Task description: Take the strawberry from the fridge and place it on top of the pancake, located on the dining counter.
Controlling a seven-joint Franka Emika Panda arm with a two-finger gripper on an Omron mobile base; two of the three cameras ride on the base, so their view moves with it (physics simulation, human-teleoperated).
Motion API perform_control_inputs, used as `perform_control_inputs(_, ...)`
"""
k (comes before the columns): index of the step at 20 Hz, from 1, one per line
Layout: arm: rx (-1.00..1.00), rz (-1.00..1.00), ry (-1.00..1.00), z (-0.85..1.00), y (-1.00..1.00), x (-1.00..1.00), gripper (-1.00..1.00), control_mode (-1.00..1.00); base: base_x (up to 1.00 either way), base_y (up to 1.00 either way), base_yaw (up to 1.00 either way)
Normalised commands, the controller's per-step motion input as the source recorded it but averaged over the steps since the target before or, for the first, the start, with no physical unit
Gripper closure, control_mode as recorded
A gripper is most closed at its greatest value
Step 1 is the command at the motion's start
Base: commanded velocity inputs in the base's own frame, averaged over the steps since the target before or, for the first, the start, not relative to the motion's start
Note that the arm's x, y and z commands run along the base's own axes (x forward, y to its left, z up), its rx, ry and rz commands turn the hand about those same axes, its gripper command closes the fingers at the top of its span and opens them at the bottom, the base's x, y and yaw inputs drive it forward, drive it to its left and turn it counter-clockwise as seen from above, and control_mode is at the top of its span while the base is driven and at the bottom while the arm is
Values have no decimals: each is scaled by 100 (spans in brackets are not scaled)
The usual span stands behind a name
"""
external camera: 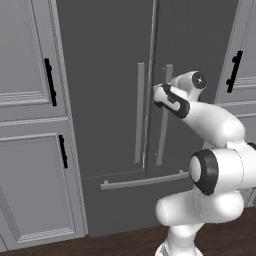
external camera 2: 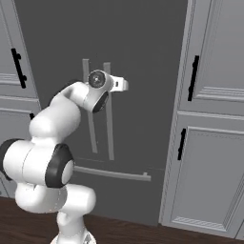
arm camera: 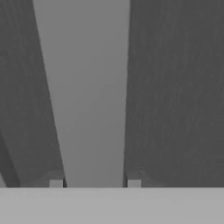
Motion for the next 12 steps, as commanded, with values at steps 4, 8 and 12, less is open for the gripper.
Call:
perform_control_inputs(4,0,-2,8,-9,-86,-100,100,-100,0,0,0)
perform_control_inputs(8,0,-2,16,-6,-100,-100,100,-100,0,0,0)
perform_control_inputs(12,0,-1,18,-14,-100,-100,100,-100,0,0,0)
